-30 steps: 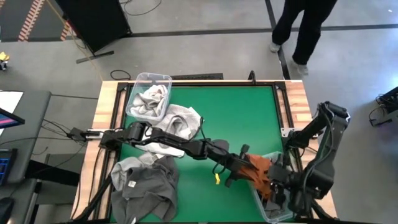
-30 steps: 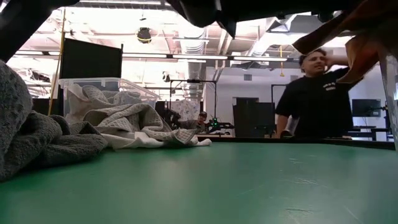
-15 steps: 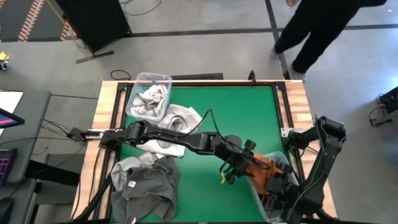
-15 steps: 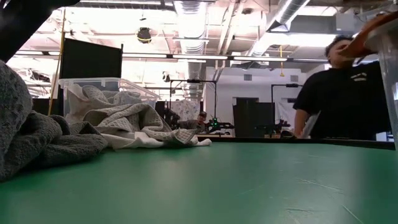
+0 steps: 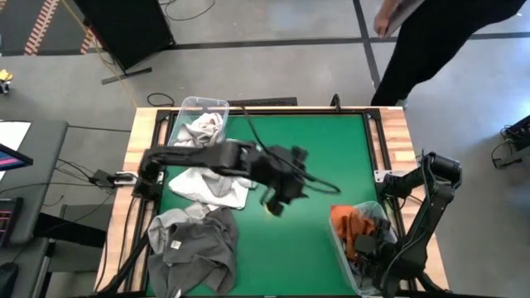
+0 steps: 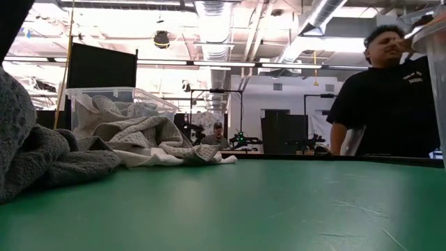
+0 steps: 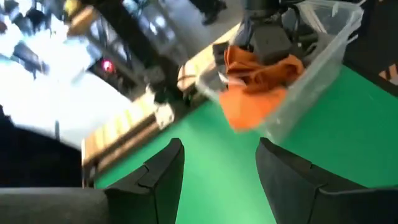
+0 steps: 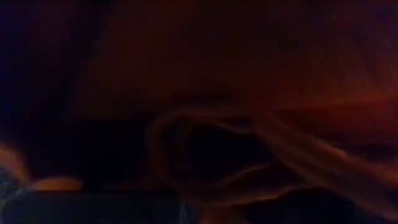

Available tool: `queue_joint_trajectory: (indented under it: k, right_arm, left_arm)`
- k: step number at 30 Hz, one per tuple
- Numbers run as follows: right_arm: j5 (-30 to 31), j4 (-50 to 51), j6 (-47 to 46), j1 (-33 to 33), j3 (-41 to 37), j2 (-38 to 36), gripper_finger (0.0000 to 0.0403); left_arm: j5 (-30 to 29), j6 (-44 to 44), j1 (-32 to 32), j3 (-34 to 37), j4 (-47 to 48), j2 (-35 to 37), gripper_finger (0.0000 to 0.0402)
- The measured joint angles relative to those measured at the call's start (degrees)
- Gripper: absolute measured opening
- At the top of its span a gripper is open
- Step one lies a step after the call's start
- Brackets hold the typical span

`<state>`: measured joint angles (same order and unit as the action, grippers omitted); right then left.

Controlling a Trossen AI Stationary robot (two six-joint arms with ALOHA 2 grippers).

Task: Sort towels by color in basket
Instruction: Put the orange towel into the bottom transparent bin

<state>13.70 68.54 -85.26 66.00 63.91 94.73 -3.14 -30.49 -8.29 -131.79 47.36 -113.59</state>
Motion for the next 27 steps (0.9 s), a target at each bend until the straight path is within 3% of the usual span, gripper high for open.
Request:
queue_joint_trajectory:
  k: [8,16,23,25,27]
  right_arm:
    - [-6.59,-2.94,-0.47,-1.75,-1.71,-5.29,0.0128]
    - [-7.36,-6.27,-0.51,-2.23,-0.82,-13.63,0.0128]
    - [-6.44,-6.19,-1.76,-1.28,0.10,-19.75,0.0128]
    - [-5.96,-6.14,-1.73,-0.67,0.12,-20.96,0.0128]
    - [-5.16,-6.11,-1.74,-0.18,0.12,-22.12,0.0128]
  left_arm:
    - [-2.46,10.37,3.58,0.00,19.97,9.02,0.0190]
    - [-2.29,14.45,3.93,0.07,36.51,9.47,0.0190]
    - [-1.34,13.17,3.95,6.16,35.16,9.73,0.0190]
    - [3.60,10.21,3.97,8.53,30.90,9.87,0.0190]
    - [12.80,6.61,3.93,10.65,25.74,9.83,0.0190]
